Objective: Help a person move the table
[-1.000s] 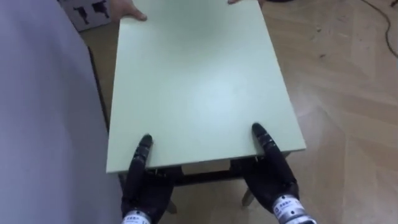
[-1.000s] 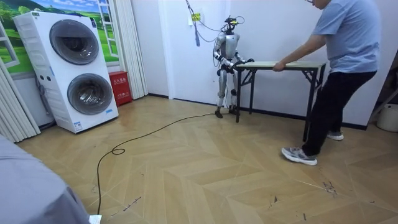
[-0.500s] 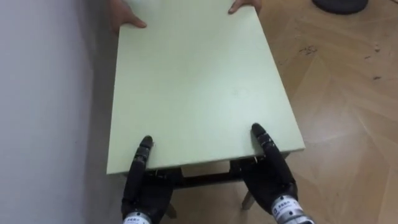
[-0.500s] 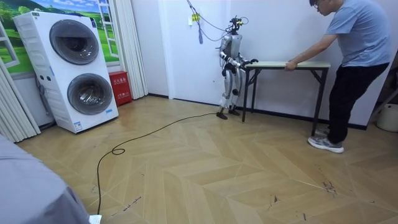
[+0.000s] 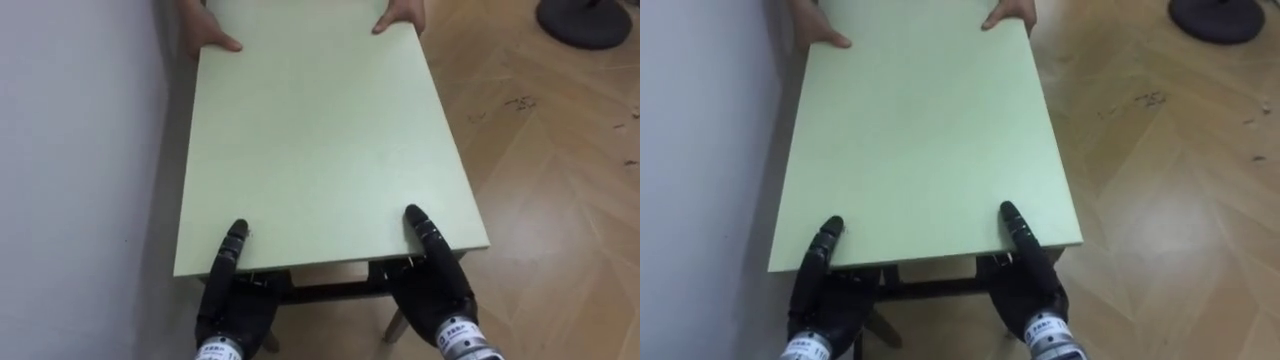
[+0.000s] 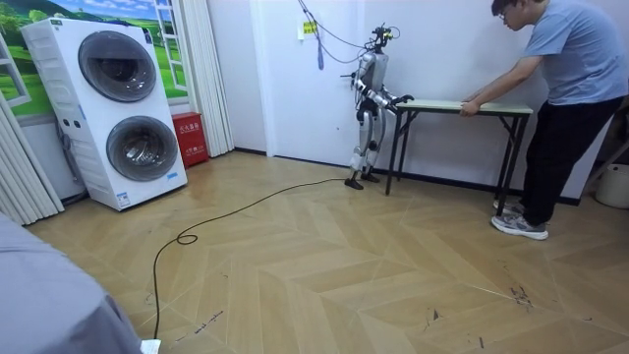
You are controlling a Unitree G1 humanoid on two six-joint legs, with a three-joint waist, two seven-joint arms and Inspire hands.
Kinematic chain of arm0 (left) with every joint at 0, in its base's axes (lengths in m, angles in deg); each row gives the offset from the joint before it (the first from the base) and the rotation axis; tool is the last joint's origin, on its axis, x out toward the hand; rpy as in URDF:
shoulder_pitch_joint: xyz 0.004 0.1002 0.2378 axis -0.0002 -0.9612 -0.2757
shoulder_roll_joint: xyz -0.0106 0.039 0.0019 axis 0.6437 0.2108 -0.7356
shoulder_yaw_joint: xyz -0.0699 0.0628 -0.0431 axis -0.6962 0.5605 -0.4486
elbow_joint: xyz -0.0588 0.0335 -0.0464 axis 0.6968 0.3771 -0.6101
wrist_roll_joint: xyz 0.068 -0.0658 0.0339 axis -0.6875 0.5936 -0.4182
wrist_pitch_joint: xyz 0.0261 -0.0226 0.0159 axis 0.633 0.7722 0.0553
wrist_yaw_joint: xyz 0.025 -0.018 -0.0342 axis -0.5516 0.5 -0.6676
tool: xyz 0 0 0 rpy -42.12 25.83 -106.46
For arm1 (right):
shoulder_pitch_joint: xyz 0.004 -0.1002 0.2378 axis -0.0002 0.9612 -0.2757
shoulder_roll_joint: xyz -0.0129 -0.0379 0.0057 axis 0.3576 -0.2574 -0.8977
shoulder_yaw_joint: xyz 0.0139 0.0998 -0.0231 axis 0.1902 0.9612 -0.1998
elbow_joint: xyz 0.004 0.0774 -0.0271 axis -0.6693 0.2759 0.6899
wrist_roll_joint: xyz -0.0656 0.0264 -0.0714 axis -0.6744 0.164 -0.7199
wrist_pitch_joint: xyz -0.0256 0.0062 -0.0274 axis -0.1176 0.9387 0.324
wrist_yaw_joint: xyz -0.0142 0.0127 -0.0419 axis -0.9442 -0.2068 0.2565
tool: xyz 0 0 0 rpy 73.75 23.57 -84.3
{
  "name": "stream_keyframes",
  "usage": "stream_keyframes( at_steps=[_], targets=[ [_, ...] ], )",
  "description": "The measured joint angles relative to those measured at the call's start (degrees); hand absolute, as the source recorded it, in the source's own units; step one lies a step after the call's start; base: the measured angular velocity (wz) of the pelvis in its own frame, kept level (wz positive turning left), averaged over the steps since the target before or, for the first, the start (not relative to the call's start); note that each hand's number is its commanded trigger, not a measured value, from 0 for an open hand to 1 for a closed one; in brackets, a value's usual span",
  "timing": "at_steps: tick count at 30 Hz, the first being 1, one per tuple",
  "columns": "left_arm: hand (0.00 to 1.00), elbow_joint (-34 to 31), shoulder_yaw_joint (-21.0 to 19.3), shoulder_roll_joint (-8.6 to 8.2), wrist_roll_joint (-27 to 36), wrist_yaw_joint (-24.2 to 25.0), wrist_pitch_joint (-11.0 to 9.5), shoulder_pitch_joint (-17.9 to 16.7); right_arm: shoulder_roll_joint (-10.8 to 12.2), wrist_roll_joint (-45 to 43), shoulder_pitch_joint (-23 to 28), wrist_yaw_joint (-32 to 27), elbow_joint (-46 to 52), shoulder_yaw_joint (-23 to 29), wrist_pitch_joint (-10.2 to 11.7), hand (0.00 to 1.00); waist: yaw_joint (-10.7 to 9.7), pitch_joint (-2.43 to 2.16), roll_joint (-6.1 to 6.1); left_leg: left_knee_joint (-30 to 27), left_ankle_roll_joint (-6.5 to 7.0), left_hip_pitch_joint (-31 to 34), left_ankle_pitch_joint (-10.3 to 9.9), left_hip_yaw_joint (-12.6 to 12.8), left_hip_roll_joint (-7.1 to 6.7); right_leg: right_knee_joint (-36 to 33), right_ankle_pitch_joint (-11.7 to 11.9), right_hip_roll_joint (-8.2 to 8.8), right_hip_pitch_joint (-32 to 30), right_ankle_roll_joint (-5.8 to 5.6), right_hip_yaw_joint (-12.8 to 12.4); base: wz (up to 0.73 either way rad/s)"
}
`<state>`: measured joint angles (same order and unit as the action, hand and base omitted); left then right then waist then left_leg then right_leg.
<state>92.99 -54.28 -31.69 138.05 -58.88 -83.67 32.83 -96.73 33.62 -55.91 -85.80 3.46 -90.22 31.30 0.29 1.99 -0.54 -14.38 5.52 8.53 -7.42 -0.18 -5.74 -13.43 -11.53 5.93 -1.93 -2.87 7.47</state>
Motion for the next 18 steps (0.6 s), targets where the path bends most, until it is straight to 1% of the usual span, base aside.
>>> stream_keyframes(
  at_steps=[3, 6, 9, 11, 12, 14, 18],
  targets=[
    [1.00, 0.0, -0.3, 0.00, -0.2, 0.0, 0.5, 0.0, 0.1, 0.0, 0.0, 0.1, 0.0, -0.1, 0.0, 1.00, 0.1, -0.01, 0.03, 0.1, 0.00, 0.0, 0.0, 0.0, 0.01, 0.1, 0.0, -0.07, 0.0, 0.00, -0.5, 0.01],
    [1.00, 0.3, -0.2, -0.08, -0.2, 0.0, 0.9, 0.0, 0.1, 0.0, 0.7, 0.8, -0.2, 0.1, 0.3, 1.00, 0.1, -0.01, 0.14, 0.7, -0.01, -0.3, 0.0, 0.1, -0.03, 1.0, 0.0, -0.11, 0.7, 0.00, -0.3, 0.07],
    [1.00, 1.9, -0.1, -0.67, -0.8, 0.0, 1.3, 0.0, 0.7, 0.0, 0.9, 1.9, -2.2, 0.1, 0.3, 1.00, 0.0, -0.07, 0.56, 0.9, -0.02, -0.9, 0.0, 0.1, -0.02, 1.0, 0.0, -0.12, 1.3, -0.01, -0.3, 0.02],
    [1.00, 2.7, -0.1, -0.61, -0.9, 0.2, 1.7, 0.3, 0.9, 0.0, 0.8, 2.6, -3.2, 0.1, 0.4, 1.00, 0.0, -0.02, 0.94, 1.0, -0.01, -1.0, 0.0, 0.1, -0.01, 1.0, 0.0, -0.12, 1.3, -0.02, -0.2, 0.00],
    [1.00, 4.1, 0.0, -0.71, -0.9, 0.8, 2.1, 0.8, 1.2, 0.0, 0.6, 3.6, -4.7, 0.2, 0.6, 1.00, 0.0, -0.04, 1.18, 1.1, 0.00, -1.1, -0.1, 0.2, 0.02, 0.9, 0.0, -0.15, 1.3, -0.02, -0.1, 0.03],
    [1.00, 5.6, 0.0, -1.13, -1.0, 1.3, 2.4, 1.1, 1.5, -0.2, 0.4, 5.4, -6.7, 0.3, 0.9, 1.00, 0.0, -0.15, 1.45, 1.3, 0.04, -1.1, -0.1, 0.1, 0.07, 0.9, 0.0, -0.19, 1.2, -0.03, 0.1, 0.04],
    [1.00, 6.7, -0.3, -1.27, -1.0, 1.8, 3.4, 1.2, 2.2, -1.1, 0.5, 6.3, -8.0, 0.9, 1.0, 1.00, 0.0, -0.33, 1.69, 1.6, 0.05, -1.3, -0.1, 0.0, 0.09, 0.8, 0.0, -0.23, 1.3, -0.03, 0.4, 0.01]
  ],
)
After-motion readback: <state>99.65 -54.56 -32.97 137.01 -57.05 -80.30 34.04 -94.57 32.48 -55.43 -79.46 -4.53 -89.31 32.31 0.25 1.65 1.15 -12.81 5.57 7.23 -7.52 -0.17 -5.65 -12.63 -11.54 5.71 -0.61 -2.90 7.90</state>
